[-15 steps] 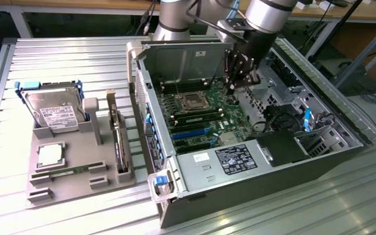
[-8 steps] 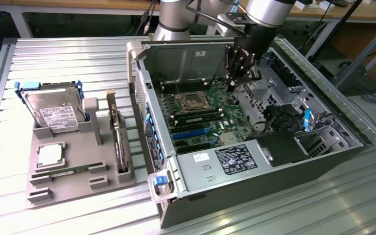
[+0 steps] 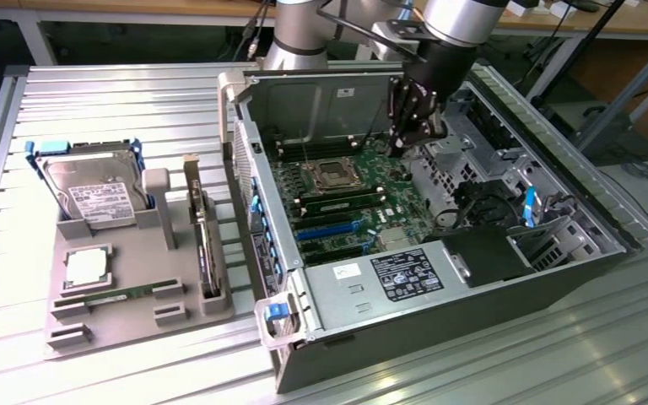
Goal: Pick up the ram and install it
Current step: 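Press down the ram until it locks into place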
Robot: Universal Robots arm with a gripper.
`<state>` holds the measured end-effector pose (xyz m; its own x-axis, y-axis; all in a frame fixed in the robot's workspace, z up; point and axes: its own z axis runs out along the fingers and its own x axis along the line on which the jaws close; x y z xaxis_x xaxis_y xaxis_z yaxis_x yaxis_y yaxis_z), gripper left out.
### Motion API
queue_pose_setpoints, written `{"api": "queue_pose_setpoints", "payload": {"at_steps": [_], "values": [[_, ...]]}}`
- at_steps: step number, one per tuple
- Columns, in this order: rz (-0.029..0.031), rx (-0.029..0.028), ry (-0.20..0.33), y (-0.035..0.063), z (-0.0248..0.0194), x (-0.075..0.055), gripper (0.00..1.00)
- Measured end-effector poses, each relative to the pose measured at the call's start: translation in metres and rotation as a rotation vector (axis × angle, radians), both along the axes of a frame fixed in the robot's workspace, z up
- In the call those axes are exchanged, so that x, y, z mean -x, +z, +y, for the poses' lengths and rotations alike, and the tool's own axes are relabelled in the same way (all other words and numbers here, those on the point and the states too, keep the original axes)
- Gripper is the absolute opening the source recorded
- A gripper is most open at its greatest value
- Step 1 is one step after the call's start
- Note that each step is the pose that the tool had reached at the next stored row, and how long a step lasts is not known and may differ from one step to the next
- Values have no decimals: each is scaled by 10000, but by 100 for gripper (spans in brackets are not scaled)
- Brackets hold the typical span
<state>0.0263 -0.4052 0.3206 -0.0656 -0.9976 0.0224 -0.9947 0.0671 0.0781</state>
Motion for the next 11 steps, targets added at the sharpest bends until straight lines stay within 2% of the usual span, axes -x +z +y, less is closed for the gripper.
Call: {"api": "queue_pose_setpoints", "payload": {"at_steps": [2, 5, 11], "values": [[0, 0, -257, 0, 0, 0, 11], [0, 0, -998, -1, 0, 0, 11], [0, 0, -2042, -1, 0, 0, 11]]}}
